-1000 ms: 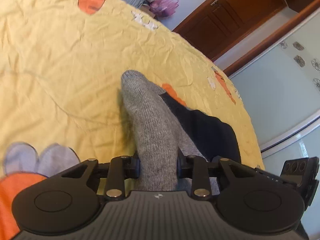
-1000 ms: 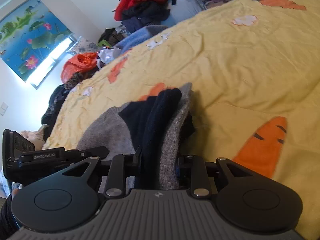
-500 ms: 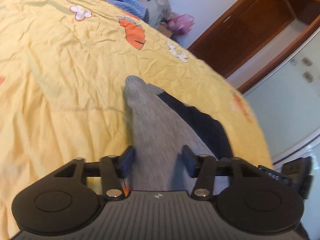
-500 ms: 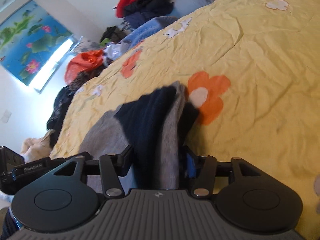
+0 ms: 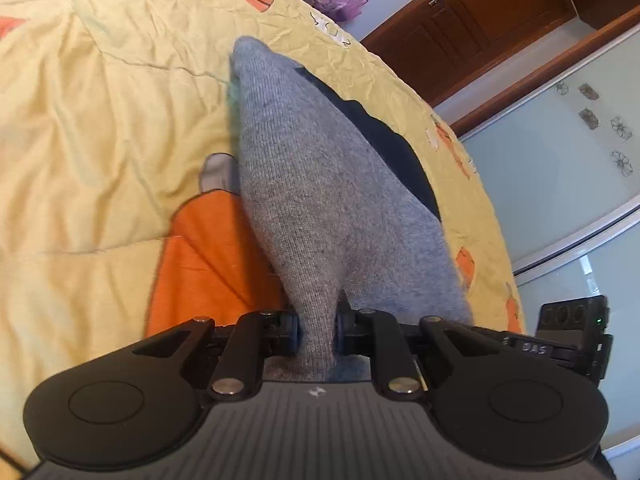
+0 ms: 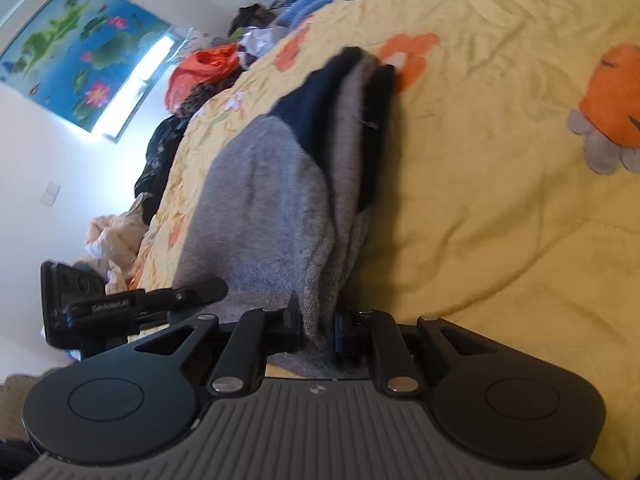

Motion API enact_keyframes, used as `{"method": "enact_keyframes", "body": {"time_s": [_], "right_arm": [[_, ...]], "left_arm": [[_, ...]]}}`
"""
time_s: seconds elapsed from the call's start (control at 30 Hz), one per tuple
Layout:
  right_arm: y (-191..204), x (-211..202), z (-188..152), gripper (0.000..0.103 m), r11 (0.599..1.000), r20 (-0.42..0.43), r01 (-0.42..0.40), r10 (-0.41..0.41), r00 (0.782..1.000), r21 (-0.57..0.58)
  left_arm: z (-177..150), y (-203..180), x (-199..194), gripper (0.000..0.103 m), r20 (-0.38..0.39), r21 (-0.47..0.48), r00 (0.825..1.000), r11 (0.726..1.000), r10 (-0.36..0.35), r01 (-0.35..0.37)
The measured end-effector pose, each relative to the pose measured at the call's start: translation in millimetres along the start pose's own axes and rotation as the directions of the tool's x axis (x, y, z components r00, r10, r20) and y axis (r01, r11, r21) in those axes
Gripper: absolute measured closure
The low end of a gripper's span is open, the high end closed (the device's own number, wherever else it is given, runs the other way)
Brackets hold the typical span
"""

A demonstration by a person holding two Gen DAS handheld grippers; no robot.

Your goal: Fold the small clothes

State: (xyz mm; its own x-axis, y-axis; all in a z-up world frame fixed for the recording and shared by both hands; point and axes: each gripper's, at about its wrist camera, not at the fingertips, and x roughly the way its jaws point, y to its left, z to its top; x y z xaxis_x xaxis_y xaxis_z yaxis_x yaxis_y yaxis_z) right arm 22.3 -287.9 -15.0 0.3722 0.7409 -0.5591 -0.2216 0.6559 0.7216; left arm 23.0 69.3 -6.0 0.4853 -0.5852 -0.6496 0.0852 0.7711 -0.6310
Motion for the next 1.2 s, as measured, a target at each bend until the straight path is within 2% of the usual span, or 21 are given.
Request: {"method": "enact_keyframes", "body": {"time_s": [0.07,0.17,0.2,0.27,0.33,0.43,0.5,0.57,0.6,0.67,0.7,0.73,0.77,0.8,0.83,0.9,1.03,1.1,1.13,1.2], "right_arm": [[8.5,-4.9,-2.9,0.081,0.999,-0.002,-0.009,0.009,1.0,-0.043],[12.9,3.0,-13.6,0.081,0.993,-0.031,0.061,-0.064,0.997,-0.105],[12.3,2.6,-16.8,0.08,0.993,-0.011,0.054,-0.056,0.998,-0.108],[14.3,-3.2,-14.6,0.063,0.994,-0.01,0.054,-0.055,0.998,-0.093],[21.2,-20.2,-5.2,0.056,0.99,0.056,0.088,-0.082,0.995,-0.112],[26.0,-45.3,23.6,0.056,0.987,0.197,0.127,-0.105,0.975,-0.102],[32.2,-42.2,48.1,0.056,0.99,0.252,0.113,-0.088,0.964,-0.086],[41.8,-21.6,69.4,0.056,0.994,0.264,0.073,-0.05,0.963,-0.078],[47.7,-6.7,77.8,0.056,0.995,0.255,0.066,-0.044,0.966,-0.08],[61.0,26.0,85.7,0.056,0.989,0.215,0.095,-0.068,0.974,-0.115],[67.4,42.1,86.1,0.054,0.979,0.199,0.137,-0.105,0.974,-0.152],[70.9,55.9,84.0,0.047,0.961,0.189,0.201,-0.165,0.968,-0.192],[71.6,71.0,82.3,0.048,0.931,0.178,0.283,-0.246,0.953,-0.23],[68.3,81.3,76.0,0.049,0.904,0.189,0.333,-0.289,0.938,-0.268],[66.0,81.8,69.2,0.049,0.889,0.23,0.341,-0.279,0.932,-0.305],[60.2,80.5,68.2,0.05,0.896,0.239,0.331,-0.266,0.934,-0.295],[66.4,71.5,71.7,0.054,0.898,0.235,0.348,-0.289,0.928,-0.27],[72.9,55.0,64.2,0.051,0.906,0.264,0.355,-0.293,0.919,-0.232],[78.0,44.7,56.6,0.049,0.912,0.282,0.337,-0.269,0.921,-0.232],[83.9,27.9,37.3,0.048,0.934,0.277,0.258,-0.188,0.942,-0.246]], "left_arm": [[-2.9,1.5,-5.2,0.089,0.001,0.061,0.999,0.997,0.052,-0.052],[-8.8,8.2,-7.7,0.086,0.003,0.086,0.996,0.993,0.086,-0.086],[-8.8,7.3,-11.2,0.083,0.004,0.081,0.995,0.992,0.097,-0.097],[-9.8,-5.5,-26.1,0.082,0.036,0.13,0.99,0.981,0.139,-0.142],[-15.5,-28.2,-48.3,0.082,0.124,0.244,0.977,0.949,0.173,-0.199],[-22.7,-65.2,-55.6,0.076,0.236,0.407,0.959,0.881,0.154,-0.242],[-25.3,-82.1,-37.7,0.058,0.25,0.462,0.957,0.851,0.144,-0.249],[-29.2,-90.3,-14.0,0.057,0.232,0.493,0.96,0.831,0.159,-0.257],[-32.6,-93.2,-2.3,0.057,0.222,0.516,0.959,0.813,0.176,-0.269],[-39.8,-92.2,13.8,0.057,0.224,0.543,0.948,0.779,0.227,-0.315],[-41.7,-87.3,19.1,0.057,0.209,0.539,0.944,0.775,0.255,-0.329],[-43.9,-78.8,23.1,0.058,0.181,0.53,0.944,0.781,0.277,-0.331],[-46.1,-70.7,23.2,0.058,0.176,0.527,0.946,0.786,0.273,-0.324],[-50.1,-67.5,20.6,0.058,0.188,0.541,0.948,0.778,0.257,-0.318],[-53.3,-67.1,19.2,0.058,0.189,0.557,0.946,0.765,0.262,-0.323],[-54.9,-71.6,20.5,0.058,0.188,0.57,0.941,0.749,0.283,-0.339],[-55.2,-73.3,22.1,0.058,0.194,0.564,0.939,0.751,0.284,-0.343],[-54.2,-71.0,21.6,0.058,0.197,0.559,0.94,0.756,0.278,-0.341],[-54.5,-70.1,20.9,0.058,0.197,0.556,0.941,0.76,0.274,-0.338],[-55.3,-70.1,20.6,0.058,0.198,0.553,0.942,0.762,0.271,-0.336]]}}
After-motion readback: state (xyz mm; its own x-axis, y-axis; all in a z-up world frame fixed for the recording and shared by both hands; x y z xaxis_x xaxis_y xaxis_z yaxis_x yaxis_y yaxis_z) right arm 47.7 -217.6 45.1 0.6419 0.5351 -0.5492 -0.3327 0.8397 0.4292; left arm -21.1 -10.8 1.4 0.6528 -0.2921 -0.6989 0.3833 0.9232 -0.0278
